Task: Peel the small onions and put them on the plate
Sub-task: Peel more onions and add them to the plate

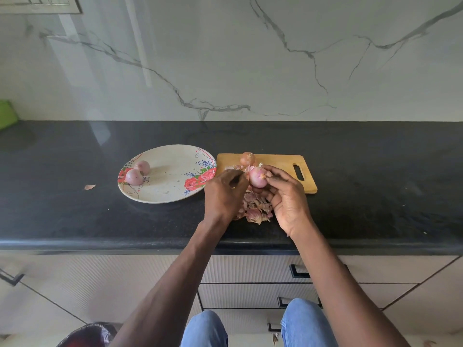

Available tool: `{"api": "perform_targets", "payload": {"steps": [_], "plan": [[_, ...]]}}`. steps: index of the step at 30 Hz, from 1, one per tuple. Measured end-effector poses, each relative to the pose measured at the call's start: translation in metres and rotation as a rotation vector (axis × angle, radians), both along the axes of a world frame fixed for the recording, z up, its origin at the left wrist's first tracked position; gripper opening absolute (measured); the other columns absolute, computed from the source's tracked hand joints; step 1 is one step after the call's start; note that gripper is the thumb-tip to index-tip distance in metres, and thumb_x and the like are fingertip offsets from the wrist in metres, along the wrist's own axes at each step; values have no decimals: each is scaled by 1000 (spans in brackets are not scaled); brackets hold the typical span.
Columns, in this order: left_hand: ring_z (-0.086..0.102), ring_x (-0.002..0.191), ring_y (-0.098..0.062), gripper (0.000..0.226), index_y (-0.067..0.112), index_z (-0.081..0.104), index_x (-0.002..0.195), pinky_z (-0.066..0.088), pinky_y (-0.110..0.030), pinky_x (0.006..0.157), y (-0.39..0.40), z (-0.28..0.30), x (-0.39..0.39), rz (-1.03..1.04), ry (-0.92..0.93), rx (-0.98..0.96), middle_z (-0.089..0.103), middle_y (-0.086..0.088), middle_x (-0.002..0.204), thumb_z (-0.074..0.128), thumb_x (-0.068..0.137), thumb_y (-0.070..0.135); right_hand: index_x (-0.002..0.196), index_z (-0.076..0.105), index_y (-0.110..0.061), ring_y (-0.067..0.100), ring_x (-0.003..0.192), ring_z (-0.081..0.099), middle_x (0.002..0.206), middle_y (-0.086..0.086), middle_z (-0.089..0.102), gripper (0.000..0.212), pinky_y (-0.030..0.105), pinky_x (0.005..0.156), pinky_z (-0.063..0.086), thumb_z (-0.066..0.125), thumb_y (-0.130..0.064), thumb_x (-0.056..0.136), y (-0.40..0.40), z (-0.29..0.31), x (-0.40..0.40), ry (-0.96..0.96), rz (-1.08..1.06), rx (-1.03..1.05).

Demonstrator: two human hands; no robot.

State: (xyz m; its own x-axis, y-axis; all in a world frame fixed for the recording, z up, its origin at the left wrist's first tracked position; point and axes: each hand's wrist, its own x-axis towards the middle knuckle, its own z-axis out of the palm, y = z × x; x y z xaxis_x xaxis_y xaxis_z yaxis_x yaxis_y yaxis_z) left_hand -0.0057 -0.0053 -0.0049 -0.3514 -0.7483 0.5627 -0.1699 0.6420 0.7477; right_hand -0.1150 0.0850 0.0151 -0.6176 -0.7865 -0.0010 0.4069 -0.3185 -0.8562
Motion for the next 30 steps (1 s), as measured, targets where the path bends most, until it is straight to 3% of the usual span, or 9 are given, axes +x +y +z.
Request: {"api": "perform_targets", "payload": {"steps": [6, 10, 11, 14, 16, 17, 19, 24, 30], "plan": [[67, 70, -25, 17, 11, 75, 83, 54, -43, 67, -1, 4, 0, 15, -7, 126, 72, -1, 73, 62, 94, 15, 120, 63, 0, 30, 89, 73, 105, 21, 72, 27, 33, 73, 62, 49, 0, 97, 4, 1, -3, -130, 112, -42], [58, 67, 6, 40, 16, 66, 132, 50, -14, 74, -2, 8, 0, 18, -7, 103, 72, 5, 113, 55, 95, 6, 118, 63, 2, 31, 87, 73, 104, 21, 73, 25, 34, 75, 62, 47, -4, 101, 4, -2, -4, -172, 142, -43], [55, 62, 5, 40, 16, 67, 131, 48, -14, 70, -3, 7, -1, 28, -9, 88, 73, 5, 108, 54, 95, 5, 117, 63, 2, 30, 86, 73, 102, 20, 73, 23, 34, 76, 61, 48, -6, 102, 3, -2, -3, -184, 138, -47], [47, 49, -15, 28, 12, 74, 87, 39, -32, 52, -5, 3, -3, 73, 8, 49, 67, -9, 66, 52, 102, 21, 117, 62, 1, 26, 87, 73, 101, 18, 73, 25, 34, 80, 60, 53, -16, 101, 3, -1, -4, -193, 147, -73], [60, 62, -23, 28, 13, 72, 96, 46, -37, 58, -6, 2, -2, 92, 24, 52, 70, -7, 76, 46, 106, 20, 115, 63, -2, 22, 82, 73, 95, 14, 75, 21, 30, 76, 60, 54, -13, 99, 3, -1, -4, -133, 161, -54], [68, 84, -20, 28, 16, 70, 118, 53, -36, 74, -8, 2, -2, 75, 33, 44, 73, -4, 99, 45, 105, 10, 117, 63, -2, 21, 81, 72, 94, 13, 75, 22, 28, 73, 60, 55, -9, 98, 2, -1, -4, -92, 151, -38], [53, 131, -12, 48, 18, 57, 142, 46, -30, 108, -10, 3, 1, -17, 34, 64, 58, -1, 141, 48, 98, -1, 116, 62, -1, 21, 78, 72, 94, 15, 74, 24, 26, 63, 58, 62, -4, 93, -2, -1, -5, -23, 93, 3], [65, 120, -18, 39, 14, 63, 133, 51, -44, 105, -11, 12, 9, -374, 345, 506, 69, -3, 129, 66, 94, 10, 99, 69, -4, 16, 69, 63, 87, 12, 71, 13, 22, 51, 46, 66, -16, 93, -10, 4, -17, 113, 37, 81], [64, 123, -26, 57, 18, 57, 136, 47, -45, 107, -34, 24, 17, -648, 168, 665, 68, -9, 130, 75, 84, 6, 95, 63, -9, 20, 56, 61, 77, 12, 67, 15, 25, 42, 42, 62, -24, 99, -27, 15, -25, 232, 103, 162]]}}
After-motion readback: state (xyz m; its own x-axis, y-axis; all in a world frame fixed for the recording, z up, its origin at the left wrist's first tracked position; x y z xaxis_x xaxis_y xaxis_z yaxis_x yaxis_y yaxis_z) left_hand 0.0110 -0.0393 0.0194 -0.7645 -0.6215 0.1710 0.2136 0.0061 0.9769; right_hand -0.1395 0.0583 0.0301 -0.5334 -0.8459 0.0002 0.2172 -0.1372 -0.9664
